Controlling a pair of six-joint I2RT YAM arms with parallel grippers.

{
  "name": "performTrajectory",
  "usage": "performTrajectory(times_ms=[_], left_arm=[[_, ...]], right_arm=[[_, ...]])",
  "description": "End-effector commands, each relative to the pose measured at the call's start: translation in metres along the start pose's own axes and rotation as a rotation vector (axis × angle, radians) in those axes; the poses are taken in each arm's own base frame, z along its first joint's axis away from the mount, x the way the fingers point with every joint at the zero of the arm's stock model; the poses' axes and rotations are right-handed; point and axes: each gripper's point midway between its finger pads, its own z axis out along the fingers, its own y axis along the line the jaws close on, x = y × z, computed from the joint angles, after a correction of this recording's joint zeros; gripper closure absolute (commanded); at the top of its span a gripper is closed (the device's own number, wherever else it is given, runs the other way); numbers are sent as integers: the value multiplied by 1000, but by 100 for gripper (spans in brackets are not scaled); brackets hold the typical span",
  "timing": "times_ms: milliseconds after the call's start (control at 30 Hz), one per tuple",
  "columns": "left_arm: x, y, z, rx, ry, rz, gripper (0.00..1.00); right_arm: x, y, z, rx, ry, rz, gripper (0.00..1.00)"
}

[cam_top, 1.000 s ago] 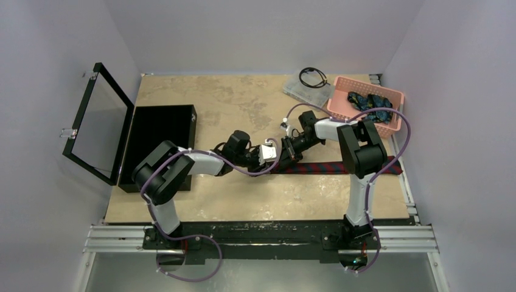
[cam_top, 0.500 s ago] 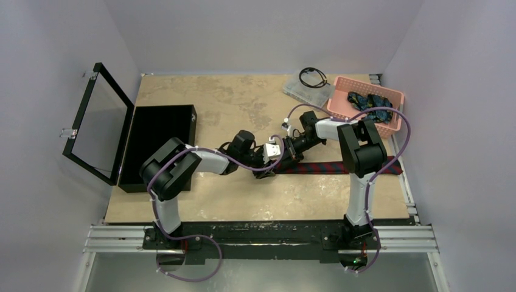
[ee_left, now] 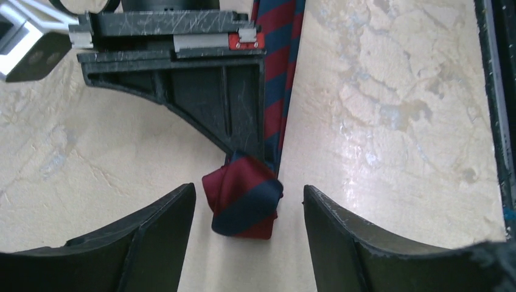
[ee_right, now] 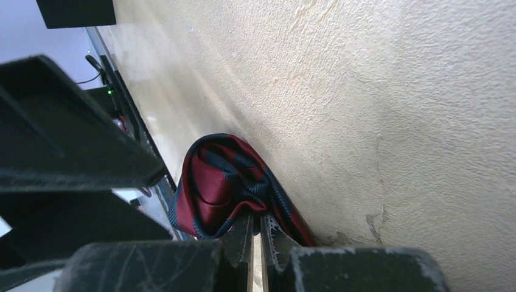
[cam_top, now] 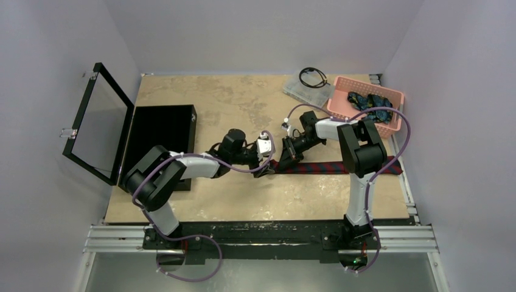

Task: Roll the ties
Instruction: Roll the tie at the center of the board.

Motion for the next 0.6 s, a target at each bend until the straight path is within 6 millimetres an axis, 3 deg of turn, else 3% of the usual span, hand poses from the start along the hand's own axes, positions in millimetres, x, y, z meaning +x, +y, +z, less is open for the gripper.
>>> performTrajectory(times_ms=[0,167,367,567], left_arm=[[-36,9,5,-80,-71,-90,38],[-19,18,17,-163,2,-167,40],[9,43,15,-303,137,-246,55],[39,36,3,-313,251,-338,63]], right_arm=[[5,-33,8,131,13,-56,100],[3,-29,7,125,5,-61,100],[2,-26,5,121,-1,-66,100],[2,-23,3,122,-4,-73,100]])
